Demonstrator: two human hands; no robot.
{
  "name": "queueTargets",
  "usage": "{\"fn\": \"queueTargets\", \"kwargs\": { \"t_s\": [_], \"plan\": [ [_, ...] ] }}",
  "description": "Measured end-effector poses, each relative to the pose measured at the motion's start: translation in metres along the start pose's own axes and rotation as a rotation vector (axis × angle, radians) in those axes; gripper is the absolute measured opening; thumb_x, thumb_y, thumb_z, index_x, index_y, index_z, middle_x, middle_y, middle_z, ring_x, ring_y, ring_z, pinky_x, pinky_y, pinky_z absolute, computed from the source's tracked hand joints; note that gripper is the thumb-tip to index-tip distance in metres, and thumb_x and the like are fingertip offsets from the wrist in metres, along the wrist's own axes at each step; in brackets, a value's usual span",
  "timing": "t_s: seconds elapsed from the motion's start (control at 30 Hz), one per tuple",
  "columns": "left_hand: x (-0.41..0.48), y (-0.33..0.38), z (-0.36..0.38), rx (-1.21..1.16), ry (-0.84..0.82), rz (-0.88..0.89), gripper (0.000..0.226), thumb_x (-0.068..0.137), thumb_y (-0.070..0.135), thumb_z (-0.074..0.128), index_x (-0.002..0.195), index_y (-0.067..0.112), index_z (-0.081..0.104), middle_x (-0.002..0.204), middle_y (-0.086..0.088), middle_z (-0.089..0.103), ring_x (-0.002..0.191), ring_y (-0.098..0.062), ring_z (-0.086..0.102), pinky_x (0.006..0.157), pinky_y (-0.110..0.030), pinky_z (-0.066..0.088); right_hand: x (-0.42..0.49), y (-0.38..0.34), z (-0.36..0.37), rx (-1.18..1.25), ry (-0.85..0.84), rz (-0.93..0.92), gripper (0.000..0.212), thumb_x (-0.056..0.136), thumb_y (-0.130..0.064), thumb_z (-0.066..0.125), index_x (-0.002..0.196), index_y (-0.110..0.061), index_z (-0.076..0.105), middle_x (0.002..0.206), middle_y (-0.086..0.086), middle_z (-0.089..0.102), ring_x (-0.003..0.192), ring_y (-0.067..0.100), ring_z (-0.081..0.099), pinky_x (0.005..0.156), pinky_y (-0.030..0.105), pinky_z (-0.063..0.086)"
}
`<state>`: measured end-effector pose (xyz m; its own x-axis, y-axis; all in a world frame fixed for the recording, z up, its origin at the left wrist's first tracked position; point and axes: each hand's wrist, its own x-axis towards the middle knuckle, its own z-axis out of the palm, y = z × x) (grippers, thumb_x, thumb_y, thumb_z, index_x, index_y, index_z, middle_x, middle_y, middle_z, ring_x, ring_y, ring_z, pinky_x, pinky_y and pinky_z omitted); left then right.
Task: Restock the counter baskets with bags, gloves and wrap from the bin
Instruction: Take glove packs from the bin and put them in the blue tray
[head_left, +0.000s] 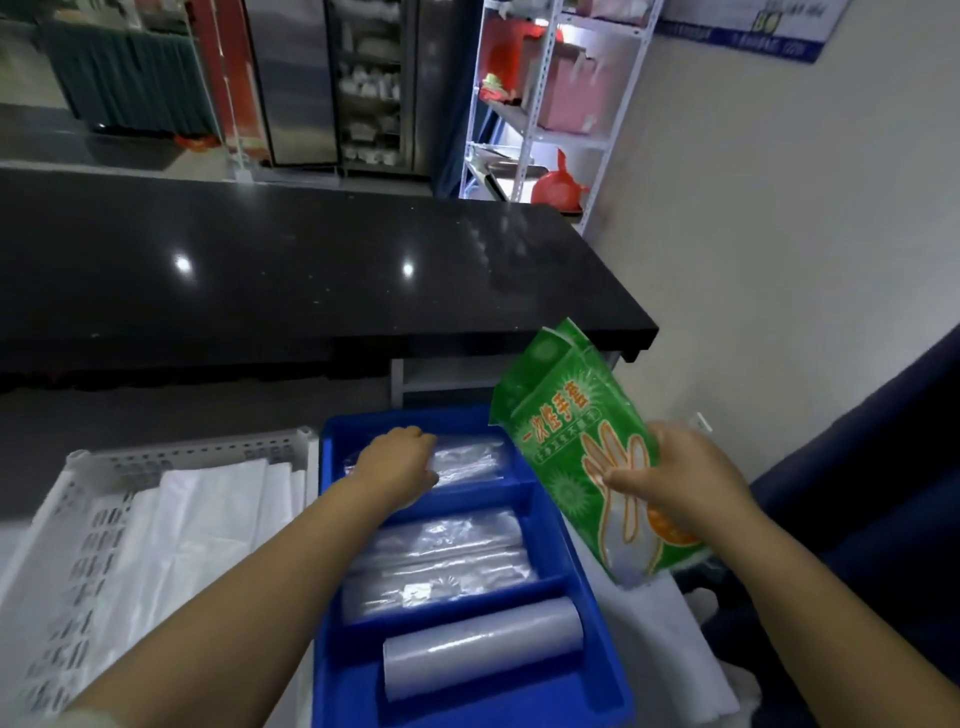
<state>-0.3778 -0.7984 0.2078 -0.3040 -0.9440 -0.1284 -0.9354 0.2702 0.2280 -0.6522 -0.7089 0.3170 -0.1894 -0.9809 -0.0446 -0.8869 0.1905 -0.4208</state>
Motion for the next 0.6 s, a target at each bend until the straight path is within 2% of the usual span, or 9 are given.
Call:
{"fn": "queueTargets", "kwargs": {
  "t_s": [0.13, 0.2, 0.3, 0.4, 0.53, 0.6],
  "plan": [
    [0.025, -0.004, 0.014, 0.086, -0.091, 0.015, 0.052, 0.081, 0.042, 0.065, 0.121, 0.014, 0.047, 0.119, -0.009, 0.054, 0.106, -0.029, 0.052, 0.086, -0.039, 0.042, 0.010, -0.007, 0.003, -0.089, -0.007, 0.019, 0.026, 0.069, -0.043, 0.075, 0.079, -0.028, 0.057, 0.069, -0.012, 0.063, 0.061, 0.004, 0.059, 0.050, 0.023, 0.043],
    [0.032, -0.006, 0.018, 0.059, -0.120, -0.025, 0.056, 0.078, 0.042, 0.069, 0.120, 0.013, 0.048, 0.118, -0.010, 0.053, 0.103, -0.030, 0.054, 0.080, -0.038, 0.044, 0.014, -0.008, 0.005, -0.099, 0.000, 0.031, 0.026, 0.070, -0.043, 0.074, 0.083, -0.028, 0.058, 0.072, -0.011, 0.064, 0.063, 0.005, 0.059, 0.053, 0.024, 0.046],
    [0.037, -0.008, 0.021, -0.002, -0.150, -0.089, 0.044, 0.075, 0.036, 0.074, 0.106, 0.012, 0.053, 0.107, -0.008, 0.057, 0.087, -0.025, 0.055, 0.065, -0.033, 0.044, 0.021, -0.008, 0.008, -0.109, 0.016, 0.047, 0.027, 0.070, -0.043, 0.074, 0.085, -0.026, 0.059, 0.074, -0.009, 0.066, 0.064, 0.008, 0.061, 0.058, 0.028, 0.051],
    [0.037, -0.007, 0.022, -0.010, -0.158, -0.115, 0.030, 0.077, 0.031, 0.073, 0.094, 0.012, 0.056, 0.092, -0.004, 0.062, 0.075, -0.022, 0.052, 0.061, -0.032, 0.043, 0.029, -0.007, 0.011, -0.114, 0.027, 0.037, 0.027, 0.070, -0.044, 0.074, 0.084, -0.026, 0.059, 0.072, -0.009, 0.065, 0.063, 0.009, 0.061, 0.058, 0.030, 0.053],
    [0.033, -0.007, 0.019, -0.036, -0.149, -0.124, 0.013, 0.080, 0.020, 0.065, 0.089, 0.012, 0.063, 0.093, -0.008, 0.063, 0.083, -0.025, 0.056, 0.065, -0.031, 0.044, 0.042, -0.009, 0.013, -0.123, 0.018, -0.013, 0.026, 0.071, -0.044, 0.073, 0.083, -0.026, 0.059, 0.073, -0.009, 0.065, 0.064, 0.010, 0.061, 0.057, 0.030, 0.052],
    [0.025, -0.006, 0.014, -0.030, -0.067, -0.111, 0.013, 0.081, 0.010, 0.059, 0.094, 0.010, 0.061, 0.100, -0.010, 0.061, 0.089, -0.028, 0.057, 0.064, -0.032, 0.041, 0.048, -0.012, 0.013, -0.140, 0.019, -0.076, 0.027, 0.071, -0.046, 0.073, 0.084, -0.028, 0.059, 0.074, -0.009, 0.066, 0.063, 0.009, 0.060, 0.052, 0.026, 0.046]
  ]
}}
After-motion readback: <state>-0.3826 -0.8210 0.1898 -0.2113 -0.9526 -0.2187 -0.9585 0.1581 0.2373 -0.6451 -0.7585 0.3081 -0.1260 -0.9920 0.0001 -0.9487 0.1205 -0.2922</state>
